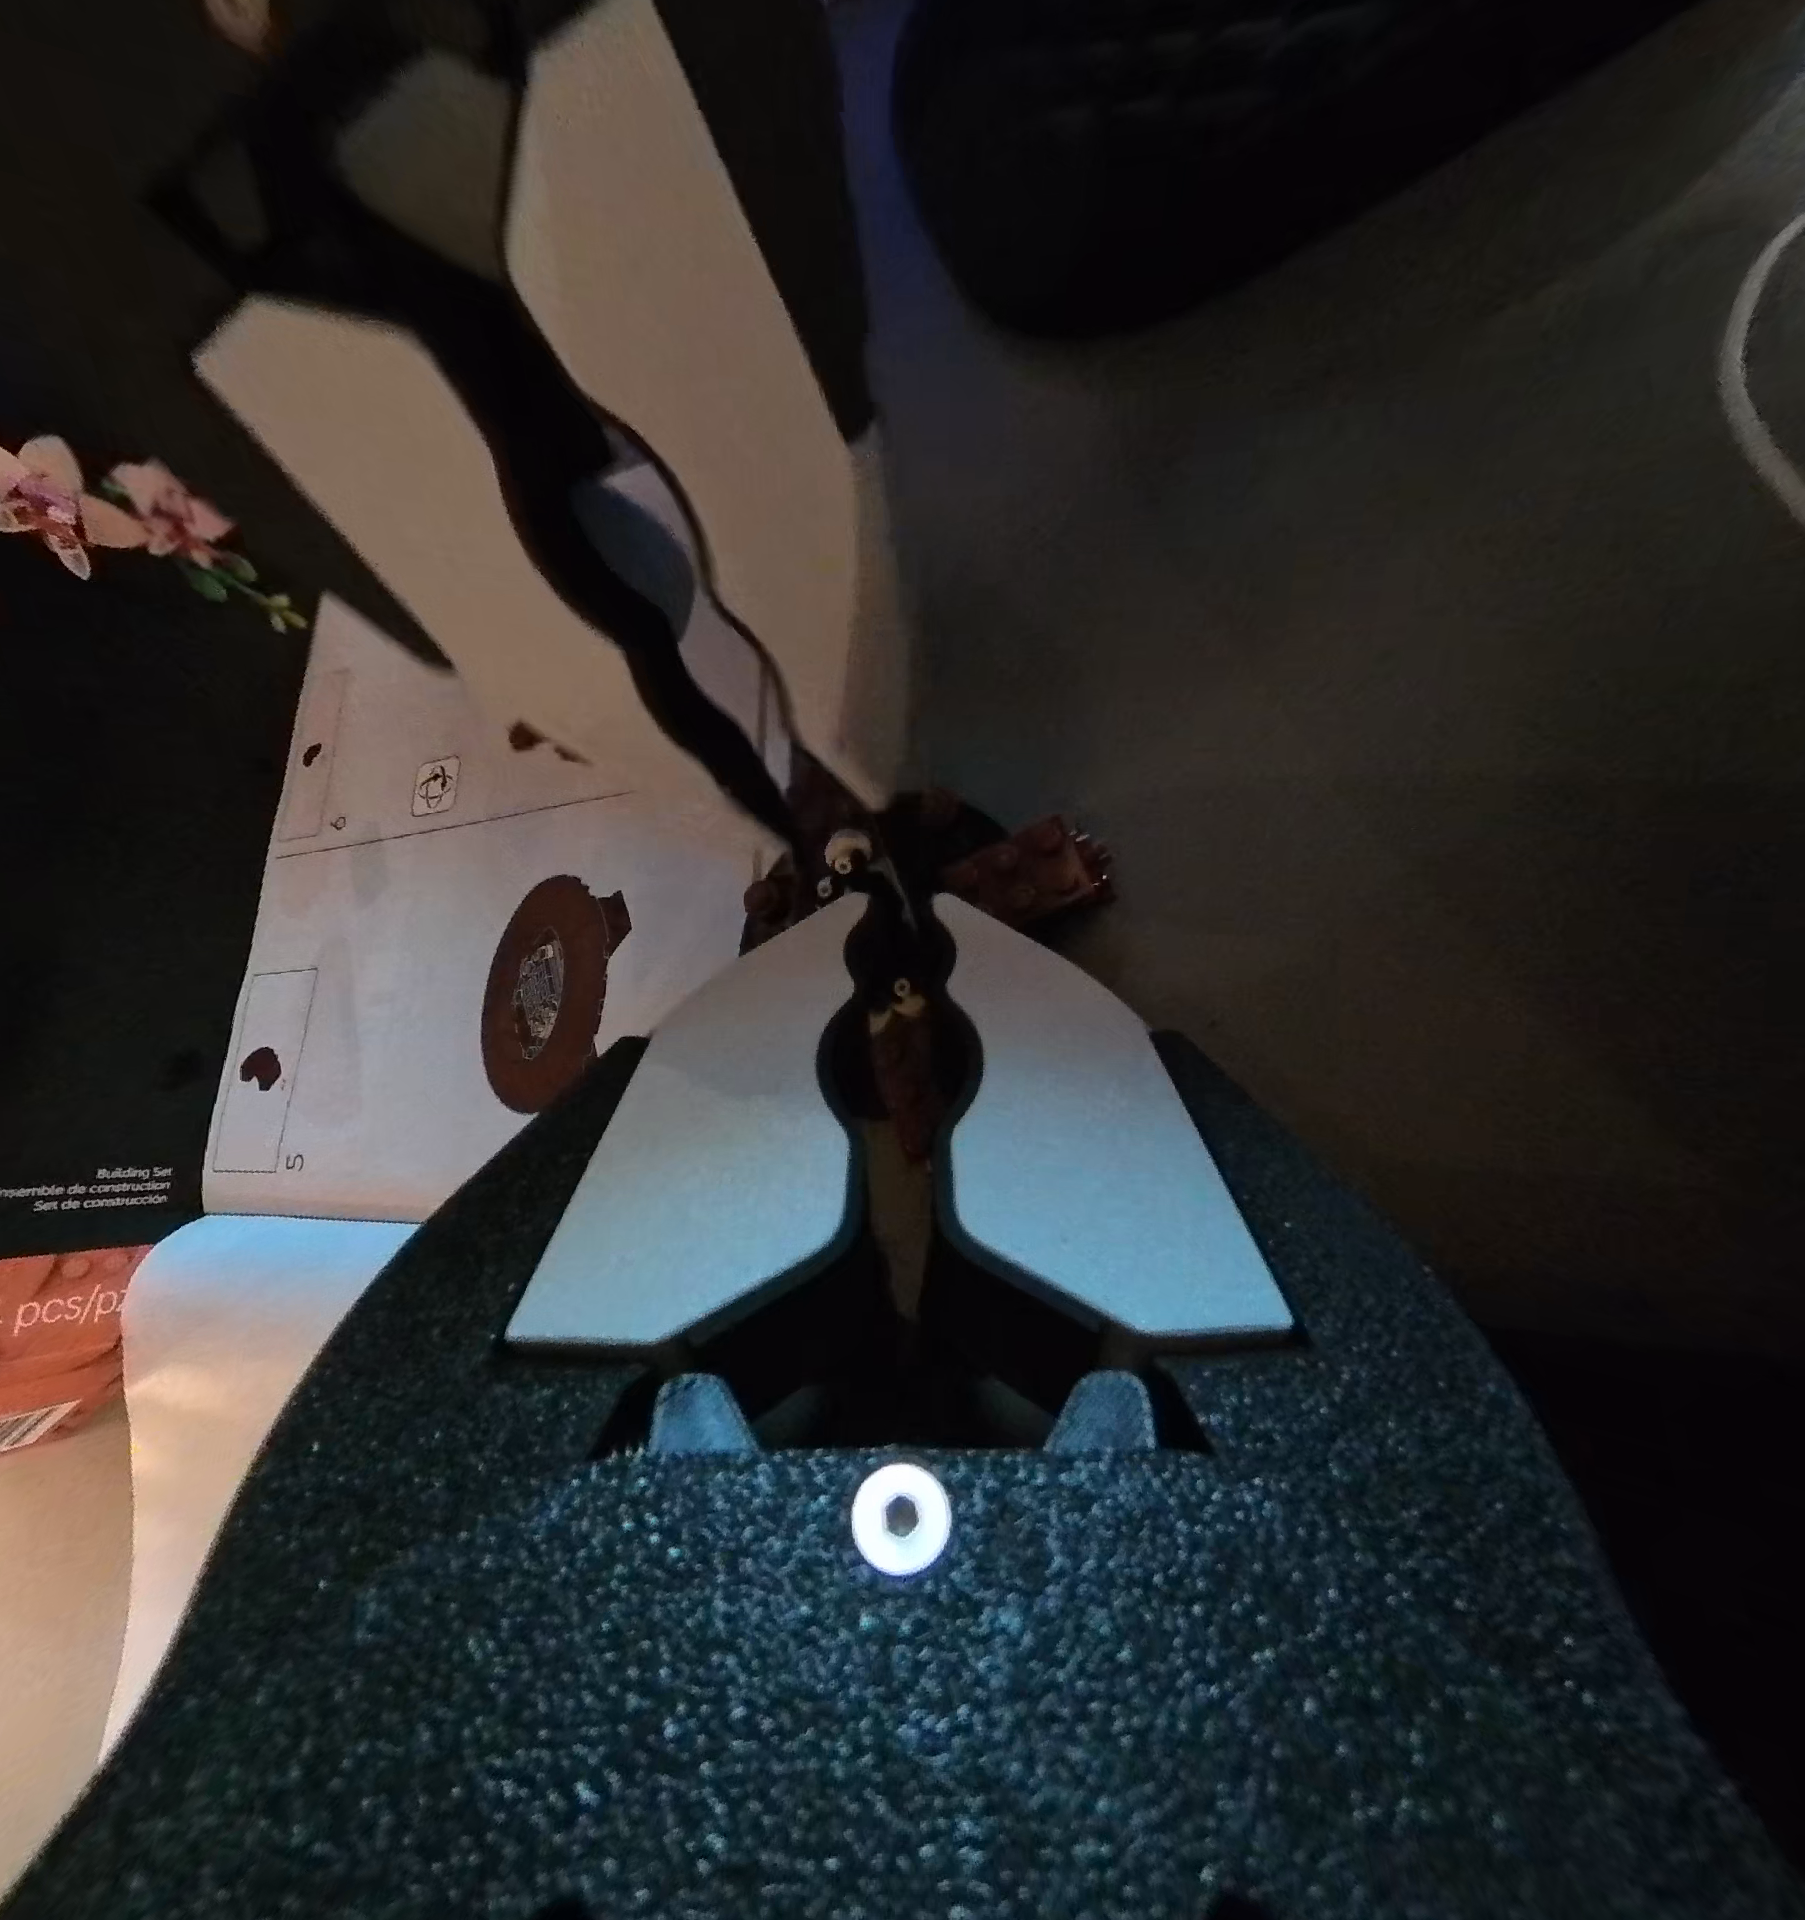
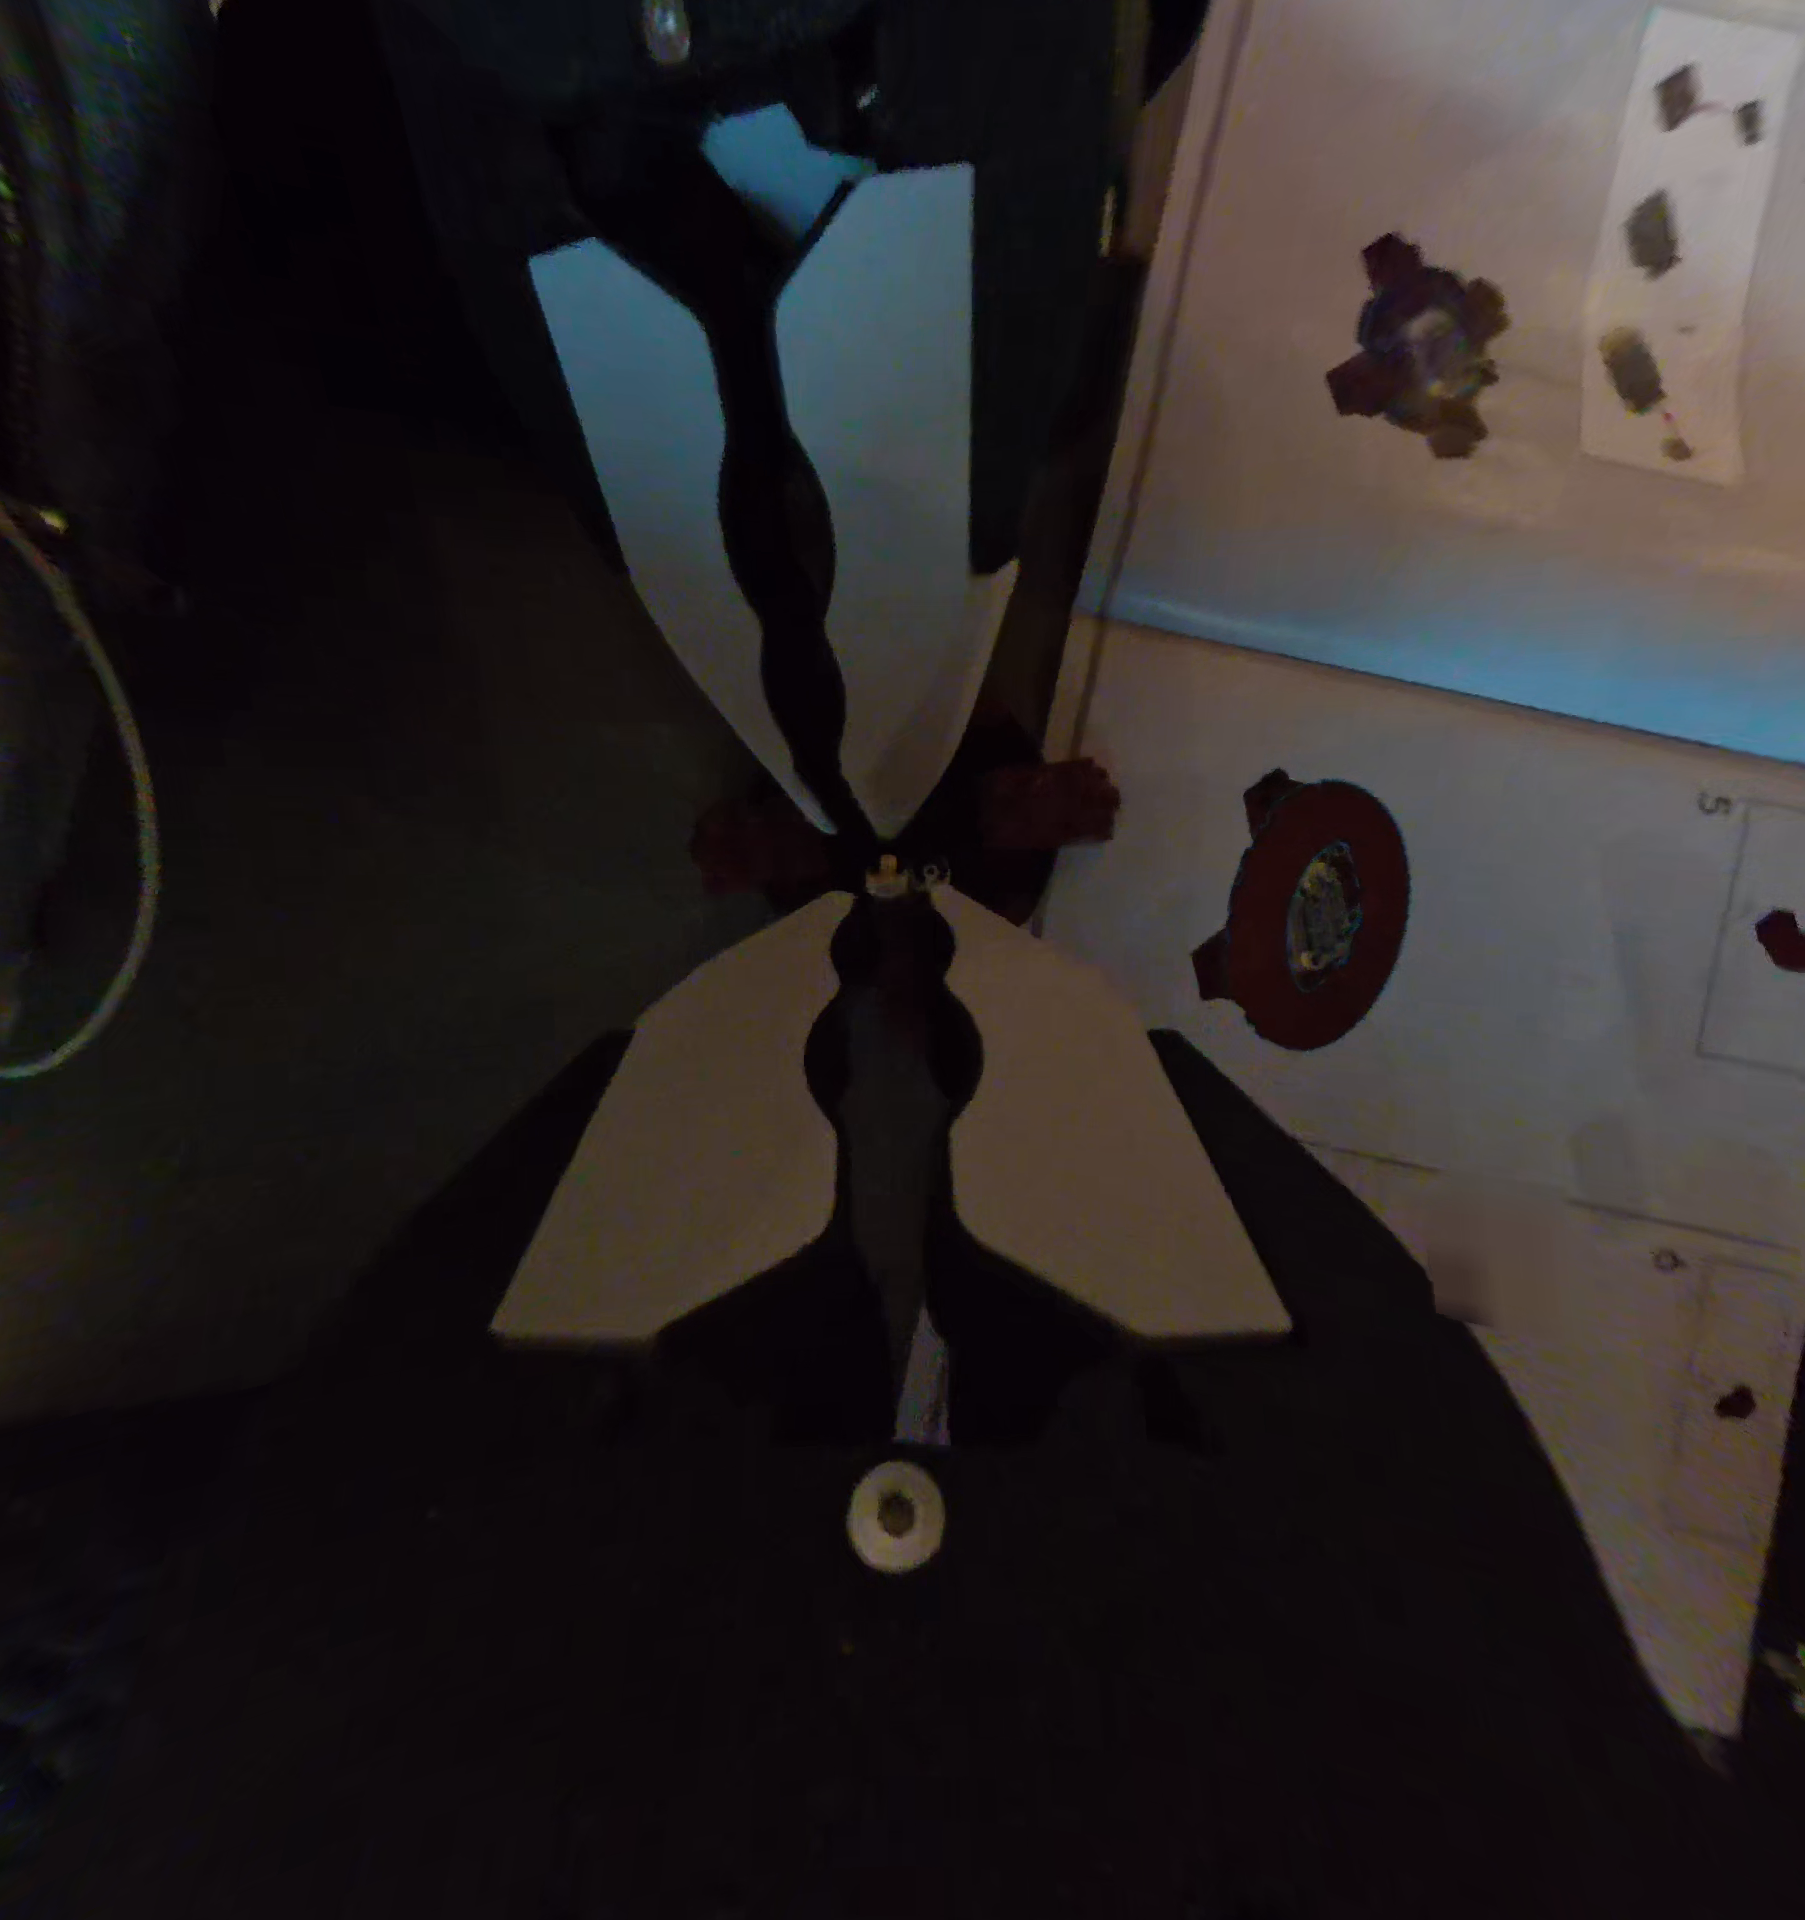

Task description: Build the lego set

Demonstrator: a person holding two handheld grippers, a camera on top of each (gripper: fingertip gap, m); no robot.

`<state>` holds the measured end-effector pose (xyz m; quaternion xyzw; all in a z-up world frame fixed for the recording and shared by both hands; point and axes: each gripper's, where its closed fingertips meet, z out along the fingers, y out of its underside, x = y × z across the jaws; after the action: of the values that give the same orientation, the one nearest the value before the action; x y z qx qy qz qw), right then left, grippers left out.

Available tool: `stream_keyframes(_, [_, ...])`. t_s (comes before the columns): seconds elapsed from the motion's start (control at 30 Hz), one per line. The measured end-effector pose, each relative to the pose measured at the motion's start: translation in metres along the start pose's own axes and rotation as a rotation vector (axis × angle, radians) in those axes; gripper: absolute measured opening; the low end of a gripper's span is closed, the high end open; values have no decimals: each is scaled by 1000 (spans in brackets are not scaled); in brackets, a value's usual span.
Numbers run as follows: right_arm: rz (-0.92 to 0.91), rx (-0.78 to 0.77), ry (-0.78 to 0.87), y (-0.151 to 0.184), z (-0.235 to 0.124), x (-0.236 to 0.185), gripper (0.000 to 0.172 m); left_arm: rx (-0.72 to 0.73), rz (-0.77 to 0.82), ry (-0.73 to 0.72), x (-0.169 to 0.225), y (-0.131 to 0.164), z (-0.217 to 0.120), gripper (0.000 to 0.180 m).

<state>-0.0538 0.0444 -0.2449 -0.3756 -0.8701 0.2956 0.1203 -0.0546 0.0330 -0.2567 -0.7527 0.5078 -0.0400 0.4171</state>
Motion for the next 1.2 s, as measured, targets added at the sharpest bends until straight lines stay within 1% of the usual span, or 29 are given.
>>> stream_keyframes(0.1, [49, 49, 30, -3, -1, -4, 4, -1, -1, 0, 0, 0, 0, 6])
stream_keyframes(0.23, [74, -1, 92, -1, 5, -1, 4, -3, 1, -3, 0, 0, 0, 6])
stream_keyframes(0.37, [56, -33, 91, -4, 4, -1, 3, -4, 1, -4, 0, 0, 0, 6])
stream_keyframes(0.5, [37, -93, 93, 2, 6, 0, 3, -5, 2, -6, -1, 0, 0, 6])
stream_keyframes(0.83, [41, -73, 105, 6, 9, 2, 2, 2, -1, 0, 0, -1, -1, 8])
stream_keyframes(0.9, [45, -64, 101, 5, 10, 2, 1, 10, -14, -24, -4, -1, -4, 16])
stream_keyframes(0.93, [47, -60, 101, 4, 11, 1, 1, 16, -24, -26, -5, -1, -7, 16])
stream_keyframes(1.07, [79, -37, 114, 3, 12, 1, 1, -16, -88, -29, -9, 8, -19, 17])
stream_keyframes(1.13, [106, -31, 115, 3, 13, 1, 1, -15, -105, -14, -7, 9, -19, 17])
stream_keyframes(1.2, [120, -29, 122, 3, 13, 1, 1, -1, -89, -8, -4, 7, -17, 16])
